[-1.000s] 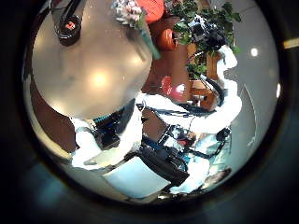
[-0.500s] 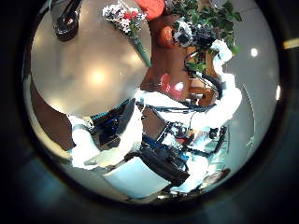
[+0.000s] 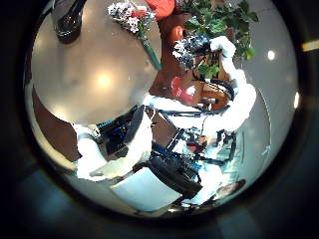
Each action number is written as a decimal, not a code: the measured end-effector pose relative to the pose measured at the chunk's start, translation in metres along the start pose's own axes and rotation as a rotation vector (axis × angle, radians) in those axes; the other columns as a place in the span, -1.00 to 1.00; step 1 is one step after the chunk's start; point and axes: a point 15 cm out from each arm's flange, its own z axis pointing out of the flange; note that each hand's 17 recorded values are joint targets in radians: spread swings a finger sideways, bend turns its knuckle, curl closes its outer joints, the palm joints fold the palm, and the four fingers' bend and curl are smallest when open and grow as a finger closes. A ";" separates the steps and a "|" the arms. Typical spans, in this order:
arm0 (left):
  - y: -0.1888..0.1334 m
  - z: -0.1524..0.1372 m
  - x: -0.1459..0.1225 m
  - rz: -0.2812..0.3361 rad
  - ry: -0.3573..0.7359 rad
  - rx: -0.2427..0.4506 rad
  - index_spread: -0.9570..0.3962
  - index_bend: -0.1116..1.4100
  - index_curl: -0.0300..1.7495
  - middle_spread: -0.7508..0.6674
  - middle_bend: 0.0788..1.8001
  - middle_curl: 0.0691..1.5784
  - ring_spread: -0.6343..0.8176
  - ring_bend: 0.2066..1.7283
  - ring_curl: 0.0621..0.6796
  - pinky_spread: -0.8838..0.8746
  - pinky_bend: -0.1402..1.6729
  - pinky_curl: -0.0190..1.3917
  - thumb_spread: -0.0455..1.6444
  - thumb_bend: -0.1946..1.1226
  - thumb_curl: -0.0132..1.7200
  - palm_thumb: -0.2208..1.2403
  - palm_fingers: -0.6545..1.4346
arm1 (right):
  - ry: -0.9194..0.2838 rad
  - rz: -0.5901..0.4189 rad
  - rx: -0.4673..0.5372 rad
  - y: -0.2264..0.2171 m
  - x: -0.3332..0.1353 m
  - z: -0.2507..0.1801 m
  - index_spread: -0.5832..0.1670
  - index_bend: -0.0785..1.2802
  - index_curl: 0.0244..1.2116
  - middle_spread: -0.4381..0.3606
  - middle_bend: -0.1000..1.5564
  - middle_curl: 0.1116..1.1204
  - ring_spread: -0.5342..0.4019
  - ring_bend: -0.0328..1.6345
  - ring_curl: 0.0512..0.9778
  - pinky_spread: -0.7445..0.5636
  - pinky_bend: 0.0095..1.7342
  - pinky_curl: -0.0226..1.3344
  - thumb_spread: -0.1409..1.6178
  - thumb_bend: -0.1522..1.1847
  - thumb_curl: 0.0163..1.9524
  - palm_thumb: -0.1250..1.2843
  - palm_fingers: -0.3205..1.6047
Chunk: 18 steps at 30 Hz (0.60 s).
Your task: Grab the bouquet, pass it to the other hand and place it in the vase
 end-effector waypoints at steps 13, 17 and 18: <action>-0.007 0.005 -0.007 0.043 0.005 -0.014 0.55 -0.63 -0.59 0.56 -0.86 -0.61 0.62 -0.62 -0.58 0.58 -0.64 -0.56 0.38 -0.74 -0.62 -0.24 -0.22 | 0.090 0.010 -0.109 -0.009 -0.010 0.037 0.17 -0.64 -0.15 0.10 -0.27 -0.13 -0.04 0.21 -0.10 0.15 0.14 -0.08 0.25 -0.80 -0.43 0.26 -0.63; -0.009 0.006 -0.010 0.044 0.007 -0.021 0.55 -0.63 -0.59 0.56 -0.86 -0.61 0.62 -0.62 -0.58 0.58 -0.64 -0.56 0.38 -0.74 -0.62 -0.24 -0.22 | 0.092 0.016 -0.122 -0.017 -0.012 0.052 0.21 -0.63 -0.21 0.10 -0.27 -0.16 -0.04 0.19 -0.13 0.18 0.11 -0.12 0.24 -0.81 -0.44 0.28 -0.60; -0.009 0.007 -0.010 0.047 0.008 -0.023 0.55 -0.63 -0.59 0.56 -0.86 -0.61 0.62 -0.62 -0.58 0.58 -0.64 -0.56 0.38 -0.74 -0.62 -0.24 -0.23 | 0.093 0.020 -0.127 -0.017 -0.012 0.058 0.21 -0.63 -0.22 0.10 -0.27 -0.16 -0.05 0.20 -0.13 0.18 0.10 -0.12 0.24 -0.81 -0.45 0.28 -0.59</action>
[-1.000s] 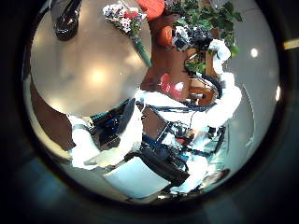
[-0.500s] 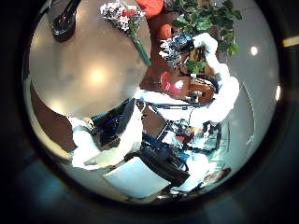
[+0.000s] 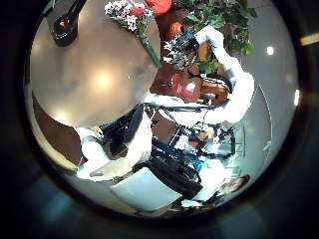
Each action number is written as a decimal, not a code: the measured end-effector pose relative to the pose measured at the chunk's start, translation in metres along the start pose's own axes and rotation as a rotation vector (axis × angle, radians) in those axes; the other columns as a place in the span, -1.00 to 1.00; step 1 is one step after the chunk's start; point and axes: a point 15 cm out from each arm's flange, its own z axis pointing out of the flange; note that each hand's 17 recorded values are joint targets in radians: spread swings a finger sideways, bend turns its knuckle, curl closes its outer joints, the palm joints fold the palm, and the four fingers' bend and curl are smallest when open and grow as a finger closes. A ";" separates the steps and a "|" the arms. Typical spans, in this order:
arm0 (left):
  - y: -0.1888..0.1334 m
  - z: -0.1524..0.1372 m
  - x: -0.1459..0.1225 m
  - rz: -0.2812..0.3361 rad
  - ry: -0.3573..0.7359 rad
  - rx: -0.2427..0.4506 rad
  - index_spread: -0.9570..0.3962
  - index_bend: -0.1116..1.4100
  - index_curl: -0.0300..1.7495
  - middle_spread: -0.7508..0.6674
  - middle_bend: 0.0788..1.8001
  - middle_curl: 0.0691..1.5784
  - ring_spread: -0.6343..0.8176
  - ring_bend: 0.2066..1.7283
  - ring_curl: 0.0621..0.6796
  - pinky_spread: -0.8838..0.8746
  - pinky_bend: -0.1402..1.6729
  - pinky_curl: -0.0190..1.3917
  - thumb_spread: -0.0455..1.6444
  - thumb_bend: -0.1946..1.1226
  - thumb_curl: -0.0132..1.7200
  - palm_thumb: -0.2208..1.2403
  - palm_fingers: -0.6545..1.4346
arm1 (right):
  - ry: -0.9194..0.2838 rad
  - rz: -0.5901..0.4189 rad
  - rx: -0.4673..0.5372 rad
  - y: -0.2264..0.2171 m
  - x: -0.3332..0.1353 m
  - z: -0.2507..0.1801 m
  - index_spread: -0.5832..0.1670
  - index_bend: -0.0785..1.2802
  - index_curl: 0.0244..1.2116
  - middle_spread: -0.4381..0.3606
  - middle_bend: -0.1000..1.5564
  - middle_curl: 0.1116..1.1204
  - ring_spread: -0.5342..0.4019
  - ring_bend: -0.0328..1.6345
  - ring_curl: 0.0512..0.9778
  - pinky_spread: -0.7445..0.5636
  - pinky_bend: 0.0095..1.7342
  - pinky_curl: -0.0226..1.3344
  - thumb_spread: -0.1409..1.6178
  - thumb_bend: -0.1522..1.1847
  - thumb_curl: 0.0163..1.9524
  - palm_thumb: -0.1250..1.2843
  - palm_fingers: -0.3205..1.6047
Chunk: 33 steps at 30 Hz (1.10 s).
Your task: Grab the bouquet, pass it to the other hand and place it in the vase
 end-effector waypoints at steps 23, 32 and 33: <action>-0.003 0.001 0.000 0.006 -0.003 -0.016 0.55 -0.63 -0.59 0.58 -0.86 -0.61 0.62 -0.63 -0.59 0.58 -0.63 -0.55 0.38 -0.74 -0.62 -0.24 -0.23 | 0.036 0.053 0.004 -0.015 0.004 0.051 0.11 -0.60 -0.25 -0.10 -0.23 -0.07 -0.24 0.22 -0.16 0.01 0.06 -0.27 0.25 -0.81 -0.49 0.28 -0.44; -0.003 0.003 -0.001 0.002 -0.002 -0.021 0.55 -0.63 -0.59 0.58 -0.86 -0.62 0.63 -0.63 -0.58 0.59 -0.64 -0.55 0.38 -0.74 -0.62 -0.24 -0.23 | 0.032 0.067 -0.030 -0.019 0.007 0.075 0.10 -0.59 -0.24 -0.11 -0.23 -0.05 -0.25 0.21 -0.16 -0.01 0.07 -0.31 0.25 -0.81 -0.49 0.27 -0.42; -0.003 0.003 -0.001 0.003 -0.002 -0.021 0.55 -0.63 -0.59 0.58 -0.86 -0.62 0.63 -0.63 -0.57 0.59 -0.64 -0.55 0.38 -0.74 -0.62 -0.24 -0.23 | 0.032 0.068 -0.030 -0.019 0.008 0.075 0.10 -0.60 -0.24 -0.11 -0.23 -0.04 -0.25 0.21 -0.16 -0.02 0.07 -0.31 0.25 -0.81 -0.49 0.27 -0.42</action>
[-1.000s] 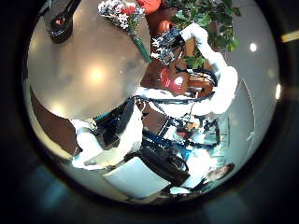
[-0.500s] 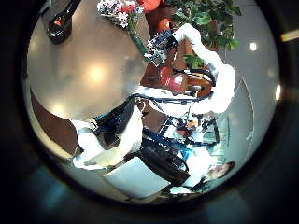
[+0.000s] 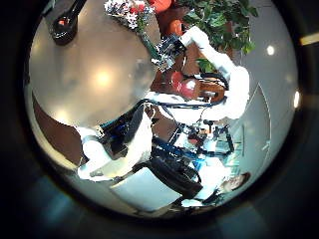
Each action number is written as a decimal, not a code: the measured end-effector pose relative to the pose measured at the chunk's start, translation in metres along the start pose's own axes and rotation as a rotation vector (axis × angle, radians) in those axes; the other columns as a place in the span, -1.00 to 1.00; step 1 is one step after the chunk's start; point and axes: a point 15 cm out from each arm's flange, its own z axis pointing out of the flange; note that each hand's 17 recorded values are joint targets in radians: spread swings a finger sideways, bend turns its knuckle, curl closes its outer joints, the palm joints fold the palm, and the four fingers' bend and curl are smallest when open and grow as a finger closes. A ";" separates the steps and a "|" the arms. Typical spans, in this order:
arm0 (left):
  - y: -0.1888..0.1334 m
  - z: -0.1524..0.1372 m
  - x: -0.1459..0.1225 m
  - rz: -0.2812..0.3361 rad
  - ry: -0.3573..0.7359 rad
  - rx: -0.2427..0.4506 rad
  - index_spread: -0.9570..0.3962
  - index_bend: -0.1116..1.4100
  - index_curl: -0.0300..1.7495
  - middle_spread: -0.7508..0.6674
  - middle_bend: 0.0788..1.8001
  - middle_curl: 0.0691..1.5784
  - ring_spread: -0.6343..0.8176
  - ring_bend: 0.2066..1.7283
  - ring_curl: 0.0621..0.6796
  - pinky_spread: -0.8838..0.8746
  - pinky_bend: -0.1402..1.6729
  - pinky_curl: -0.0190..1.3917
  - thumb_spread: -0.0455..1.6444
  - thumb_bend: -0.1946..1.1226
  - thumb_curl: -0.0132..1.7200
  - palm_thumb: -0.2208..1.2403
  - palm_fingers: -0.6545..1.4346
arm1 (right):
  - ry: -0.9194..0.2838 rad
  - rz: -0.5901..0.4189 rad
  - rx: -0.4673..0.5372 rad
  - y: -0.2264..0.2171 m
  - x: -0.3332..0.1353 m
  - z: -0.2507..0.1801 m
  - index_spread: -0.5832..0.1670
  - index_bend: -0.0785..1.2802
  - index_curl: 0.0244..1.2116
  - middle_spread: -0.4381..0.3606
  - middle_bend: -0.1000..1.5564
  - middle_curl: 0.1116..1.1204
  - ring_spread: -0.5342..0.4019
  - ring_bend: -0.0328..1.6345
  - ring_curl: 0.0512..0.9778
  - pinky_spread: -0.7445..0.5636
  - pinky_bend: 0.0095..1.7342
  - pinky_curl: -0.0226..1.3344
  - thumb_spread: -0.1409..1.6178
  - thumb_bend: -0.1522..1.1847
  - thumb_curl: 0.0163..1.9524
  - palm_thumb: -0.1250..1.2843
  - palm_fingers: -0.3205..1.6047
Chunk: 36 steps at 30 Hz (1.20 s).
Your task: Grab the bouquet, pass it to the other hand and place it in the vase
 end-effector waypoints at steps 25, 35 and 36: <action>-0.002 0.000 -0.001 -0.001 0.001 -0.001 0.55 -0.63 -0.59 0.58 -0.86 -0.62 0.63 -0.64 -0.56 0.59 -0.63 -0.56 0.38 -0.74 -0.62 -0.24 -0.23 | 0.068 -0.009 -0.013 -0.001 0.008 0.003 -0.72 -0.20 0.24 -0.76 0.10 0.50 -0.51 0.51 0.10 -0.51 0.40 -0.24 0.21 -0.80 -0.45 0.44 0.47; -0.003 -0.002 -0.001 -0.003 -0.001 0.004 0.56 -0.63 -0.59 0.58 -0.86 -0.62 0.63 -0.64 -0.56 0.59 -0.63 -0.56 0.38 -0.74 -0.62 -0.24 -0.23 | 0.071 0.009 0.214 -0.030 0.008 -0.039 -0.73 0.36 0.68 -0.75 0.37 0.83 -0.41 0.64 0.30 -0.28 0.58 -0.07 0.16 -0.74 -0.37 0.69 0.54; -0.003 -0.002 -0.001 -0.003 -0.001 0.004 0.56 -0.63 -0.59 0.58 -0.86 -0.62 0.63 -0.64 -0.56 0.59 -0.63 -0.56 0.38 -0.74 -0.62 -0.24 -0.23 | 0.071 0.010 0.242 -0.031 0.009 -0.046 -0.71 0.39 0.70 -0.73 0.40 0.84 -0.40 0.65 0.32 -0.26 0.59 -0.06 0.16 -0.73 -0.35 0.72 0.53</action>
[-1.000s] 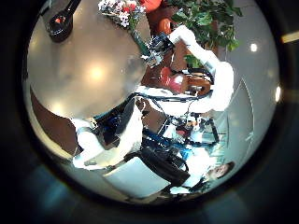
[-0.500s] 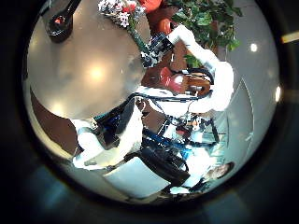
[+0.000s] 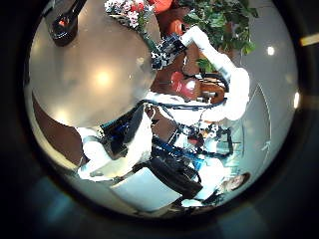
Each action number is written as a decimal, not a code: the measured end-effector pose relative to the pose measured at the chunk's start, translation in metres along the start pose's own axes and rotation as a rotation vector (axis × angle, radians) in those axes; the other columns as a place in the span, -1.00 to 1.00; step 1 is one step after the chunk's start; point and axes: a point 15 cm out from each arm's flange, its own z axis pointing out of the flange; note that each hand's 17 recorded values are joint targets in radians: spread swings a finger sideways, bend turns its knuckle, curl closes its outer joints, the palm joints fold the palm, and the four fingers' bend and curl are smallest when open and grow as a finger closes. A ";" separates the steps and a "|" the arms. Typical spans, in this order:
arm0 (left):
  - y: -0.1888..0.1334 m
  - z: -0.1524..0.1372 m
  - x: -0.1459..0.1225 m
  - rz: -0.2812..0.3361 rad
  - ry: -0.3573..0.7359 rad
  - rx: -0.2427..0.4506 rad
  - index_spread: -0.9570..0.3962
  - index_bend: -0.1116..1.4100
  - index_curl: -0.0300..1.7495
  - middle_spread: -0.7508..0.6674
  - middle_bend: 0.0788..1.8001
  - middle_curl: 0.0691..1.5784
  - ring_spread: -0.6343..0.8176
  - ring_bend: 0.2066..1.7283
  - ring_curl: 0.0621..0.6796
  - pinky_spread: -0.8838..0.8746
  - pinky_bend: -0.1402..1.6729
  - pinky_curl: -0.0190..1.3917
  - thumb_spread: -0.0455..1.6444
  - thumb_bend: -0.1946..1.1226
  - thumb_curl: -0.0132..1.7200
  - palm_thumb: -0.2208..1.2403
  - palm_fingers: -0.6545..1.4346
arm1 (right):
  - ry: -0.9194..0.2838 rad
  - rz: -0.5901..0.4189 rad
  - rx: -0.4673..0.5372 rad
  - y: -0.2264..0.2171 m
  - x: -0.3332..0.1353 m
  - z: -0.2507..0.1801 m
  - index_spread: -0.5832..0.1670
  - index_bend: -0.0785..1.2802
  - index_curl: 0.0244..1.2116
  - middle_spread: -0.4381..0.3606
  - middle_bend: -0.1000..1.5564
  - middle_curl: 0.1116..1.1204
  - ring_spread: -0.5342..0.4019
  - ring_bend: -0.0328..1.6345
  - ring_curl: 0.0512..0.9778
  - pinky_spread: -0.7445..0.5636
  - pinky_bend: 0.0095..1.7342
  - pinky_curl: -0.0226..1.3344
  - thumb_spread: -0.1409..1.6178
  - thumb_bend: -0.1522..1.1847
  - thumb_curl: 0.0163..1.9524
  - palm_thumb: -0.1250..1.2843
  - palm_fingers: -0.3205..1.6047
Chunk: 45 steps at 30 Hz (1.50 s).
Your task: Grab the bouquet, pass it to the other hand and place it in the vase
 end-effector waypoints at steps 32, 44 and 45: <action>0.000 -0.024 0.000 -0.034 -0.010 0.050 0.55 -0.63 -0.59 0.58 -0.86 -0.62 0.63 -0.64 -0.55 0.59 -0.64 -0.56 0.39 -0.74 -0.63 -0.25 -0.23 | -0.368 -0.031 0.670 0.008 -0.022 -0.207 -0.25 0.68 0.73 -0.31 0.68 0.69 -0.27 0.77 0.46 -0.11 0.47 0.27 0.15 -0.69 0.06 0.81 0.50; -0.021 -0.040 0.004 -0.046 0.104 0.093 0.55 -0.63 -0.59 0.55 -0.85 -0.61 0.61 -0.63 -0.55 0.58 -0.64 -0.56 0.39 -0.74 -0.63 -0.25 -0.20 | -0.858 -0.151 0.736 0.049 -0.078 -0.300 -0.19 0.71 0.68 -0.26 0.70 0.61 -0.26 0.78 0.44 -0.11 0.43 0.34 0.15 -0.72 0.17 0.77 0.51; -0.024 -0.043 0.005 -0.049 0.126 0.107 0.56 -0.62 -0.59 0.55 -0.85 -0.61 0.61 -0.63 -0.55 0.58 -0.64 -0.56 0.39 -0.74 -0.63 -0.25 -0.20 | -0.901 -0.169 0.737 0.053 -0.083 -0.308 -0.18 0.71 0.68 -0.26 0.71 0.61 -0.26 0.78 0.43 -0.11 0.43 0.35 0.15 -0.72 0.18 0.77 0.51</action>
